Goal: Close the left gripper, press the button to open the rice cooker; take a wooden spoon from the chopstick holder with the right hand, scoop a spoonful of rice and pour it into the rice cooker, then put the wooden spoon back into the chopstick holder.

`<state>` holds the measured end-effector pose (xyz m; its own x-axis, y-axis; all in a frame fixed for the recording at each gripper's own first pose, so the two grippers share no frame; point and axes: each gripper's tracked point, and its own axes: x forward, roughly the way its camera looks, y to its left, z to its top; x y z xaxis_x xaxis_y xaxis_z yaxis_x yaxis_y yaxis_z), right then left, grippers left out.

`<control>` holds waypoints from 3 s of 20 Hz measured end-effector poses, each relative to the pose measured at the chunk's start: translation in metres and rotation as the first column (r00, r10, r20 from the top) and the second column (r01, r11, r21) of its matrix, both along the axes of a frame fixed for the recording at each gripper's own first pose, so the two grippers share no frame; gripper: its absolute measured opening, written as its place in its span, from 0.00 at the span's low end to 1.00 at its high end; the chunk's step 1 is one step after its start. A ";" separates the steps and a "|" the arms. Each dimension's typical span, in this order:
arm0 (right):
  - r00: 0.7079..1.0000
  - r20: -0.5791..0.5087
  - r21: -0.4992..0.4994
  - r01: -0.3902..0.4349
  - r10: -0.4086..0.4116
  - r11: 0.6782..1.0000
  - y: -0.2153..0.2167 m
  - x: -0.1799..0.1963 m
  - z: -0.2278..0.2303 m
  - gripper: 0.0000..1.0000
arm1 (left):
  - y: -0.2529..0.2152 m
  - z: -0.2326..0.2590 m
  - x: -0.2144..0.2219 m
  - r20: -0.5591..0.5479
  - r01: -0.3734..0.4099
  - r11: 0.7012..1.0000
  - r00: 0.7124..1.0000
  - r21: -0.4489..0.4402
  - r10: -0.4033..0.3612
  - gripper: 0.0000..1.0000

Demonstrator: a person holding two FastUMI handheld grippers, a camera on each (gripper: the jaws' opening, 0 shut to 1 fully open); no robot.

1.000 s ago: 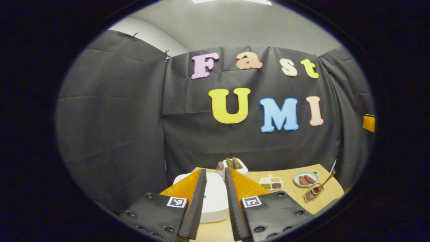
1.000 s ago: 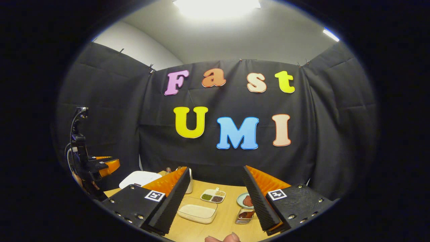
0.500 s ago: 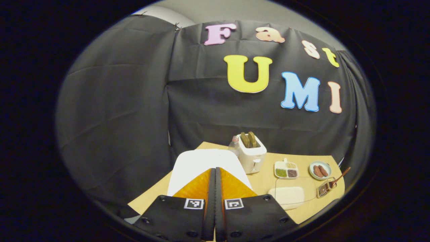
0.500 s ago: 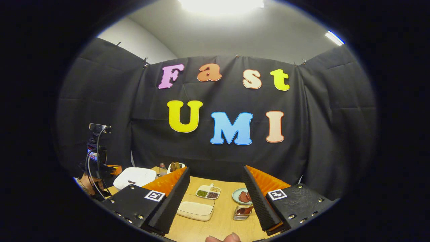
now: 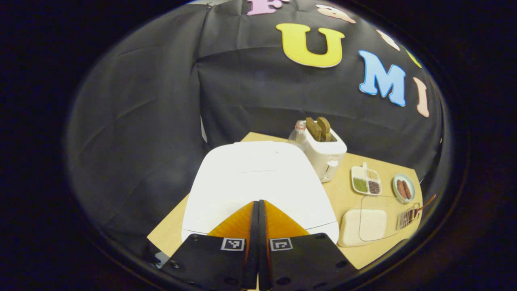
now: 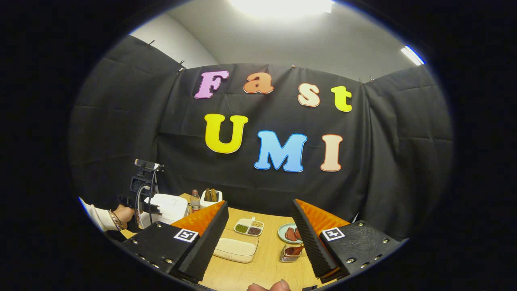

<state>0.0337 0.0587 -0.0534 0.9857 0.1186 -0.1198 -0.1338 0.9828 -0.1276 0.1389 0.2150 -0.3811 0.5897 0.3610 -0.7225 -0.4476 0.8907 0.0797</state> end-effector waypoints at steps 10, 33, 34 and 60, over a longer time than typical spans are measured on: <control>1.000 -0.003 0.014 -0.013 0.013 1.000 0.005 0.003 0.001 0.95 | -0.006 -0.004 -0.015 -0.091 0.004 1.000 0.996 -0.022 -0.006 0.07; 1.000 -0.013 0.061 0.027 -0.026 0.998 -0.028 0.003 -0.007 0.95 | 0.002 0.180 0.001 0.397 -0.002 1.000 0.918 -0.030 0.013 0.08; 0.999 -0.016 0.058 0.036 -0.035 0.998 -0.033 0.006 -0.011 0.95 | -0.003 0.191 -0.011 0.432 0.008 1.000 0.902 -0.029 0.005 0.06; 0.922 -0.357 0.256 0.252 -0.151 0.933 -0.226 0.173 -0.279 0.95 | -0.180 0.324 -0.141 0.548 -0.023 0.974 0.829 0.227 -0.109 0.82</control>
